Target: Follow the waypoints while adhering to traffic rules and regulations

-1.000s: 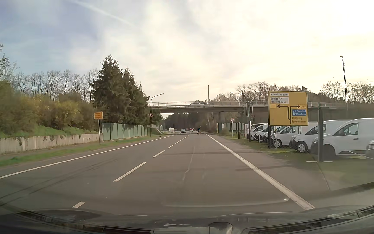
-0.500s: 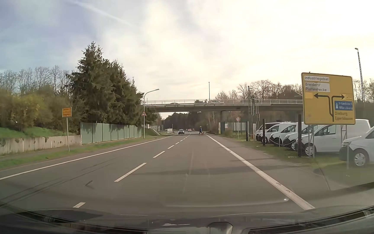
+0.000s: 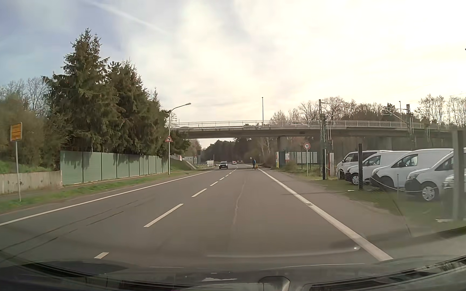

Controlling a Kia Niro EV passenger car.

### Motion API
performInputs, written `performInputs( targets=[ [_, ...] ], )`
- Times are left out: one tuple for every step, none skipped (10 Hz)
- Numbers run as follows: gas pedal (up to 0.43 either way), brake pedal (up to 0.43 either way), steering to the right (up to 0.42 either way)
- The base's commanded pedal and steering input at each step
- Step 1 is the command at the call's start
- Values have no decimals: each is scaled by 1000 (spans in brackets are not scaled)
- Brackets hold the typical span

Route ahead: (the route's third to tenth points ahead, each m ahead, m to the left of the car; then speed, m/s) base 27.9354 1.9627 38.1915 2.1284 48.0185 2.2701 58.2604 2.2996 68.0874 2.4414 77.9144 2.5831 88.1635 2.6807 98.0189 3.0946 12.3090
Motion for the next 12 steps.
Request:
performInputs(
  targets=[
    [118, 0, -4],
    [118, 0, -4],
    [118, 0, -4],
    [118, 0, -4],
    [118, 0, -4],
    [130, 0, -5],
    [150, 0, -6],
    [157, 0, -6],
    [169, 0, -6],
    [169, 0, -6],
    [169, 0, -6],
    [169, 0, -6]
  ],
)
